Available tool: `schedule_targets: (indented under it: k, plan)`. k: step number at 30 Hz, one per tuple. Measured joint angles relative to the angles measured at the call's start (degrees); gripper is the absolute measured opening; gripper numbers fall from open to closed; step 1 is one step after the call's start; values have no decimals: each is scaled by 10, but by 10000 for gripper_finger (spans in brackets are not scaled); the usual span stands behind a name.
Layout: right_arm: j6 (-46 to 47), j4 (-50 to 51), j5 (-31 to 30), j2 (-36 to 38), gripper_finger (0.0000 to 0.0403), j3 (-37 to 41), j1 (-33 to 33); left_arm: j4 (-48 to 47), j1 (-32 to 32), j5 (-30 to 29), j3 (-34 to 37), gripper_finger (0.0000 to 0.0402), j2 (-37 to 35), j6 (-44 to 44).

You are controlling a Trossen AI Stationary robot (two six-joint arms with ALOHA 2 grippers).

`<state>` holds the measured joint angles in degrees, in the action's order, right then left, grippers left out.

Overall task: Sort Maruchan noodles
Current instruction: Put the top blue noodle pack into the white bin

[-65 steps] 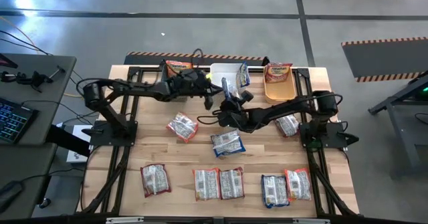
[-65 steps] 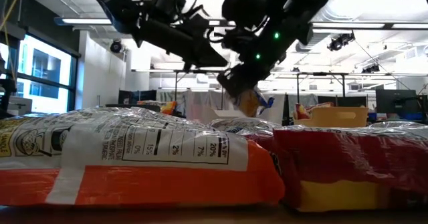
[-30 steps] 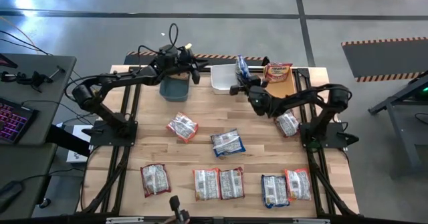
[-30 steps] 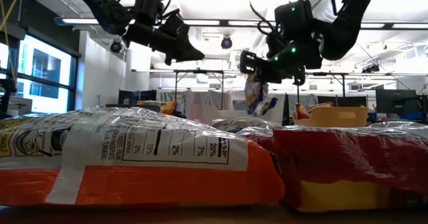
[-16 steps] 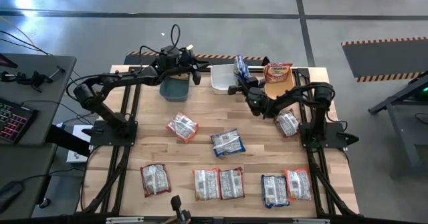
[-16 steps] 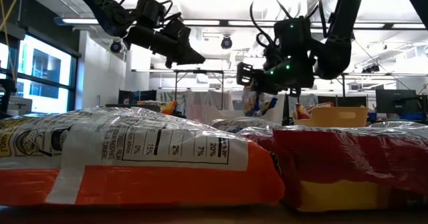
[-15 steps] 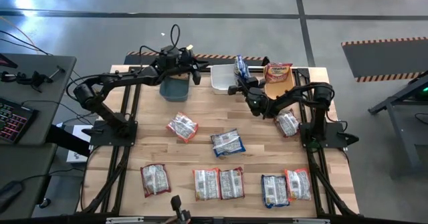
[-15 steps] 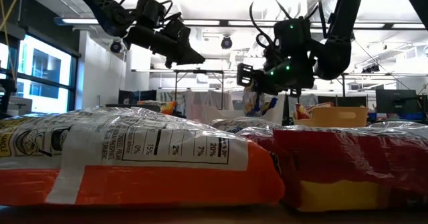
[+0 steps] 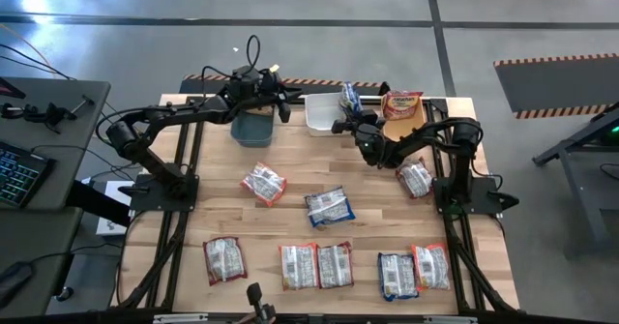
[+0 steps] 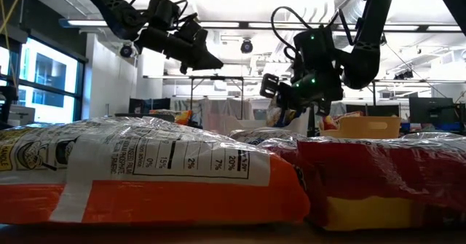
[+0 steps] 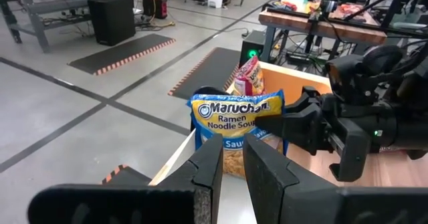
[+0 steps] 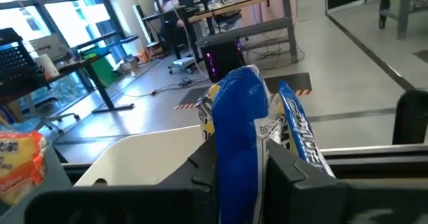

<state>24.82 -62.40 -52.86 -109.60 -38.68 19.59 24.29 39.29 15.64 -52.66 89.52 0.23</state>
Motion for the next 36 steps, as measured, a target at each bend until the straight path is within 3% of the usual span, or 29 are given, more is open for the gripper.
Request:
schedule_targets:
  k: [8, 14, 20, 25, 28, 31, 33, 36]
  plan:
    - [8, 5, 8, 0, 131, 0, -3, -7, 0, 0, 0, 48, 0, 0]
    - [-20, 1, -36, 3, 185, 0, -15, -13, 0, 0, 0, 48, 0, 0]
    - [-131, -24, -36, 39, 195, 0, -36, -22, 0, 0, 0, 48, 0, 0]
    - [-186, 69, -15, 133, 195, -2, -52, -26, 0, 0, 0, 48, 0, 1]
    - [-143, 267, 59, 224, 195, -36, -31, -36, 0, 1, 0, 48, 0, 14]
    - [-40, 558, 228, 285, 195, -128, 40, -14, 1, 1, 15, 48, -1, 11]
    - [-30, 702, 333, 286, 195, -201, 92, 37, 1, 1, 41, 46, -1, -4]
    - [-69, 835, 453, 255, 195, -314, 159, 124, 1, 2, 82, 38, -1, -30]
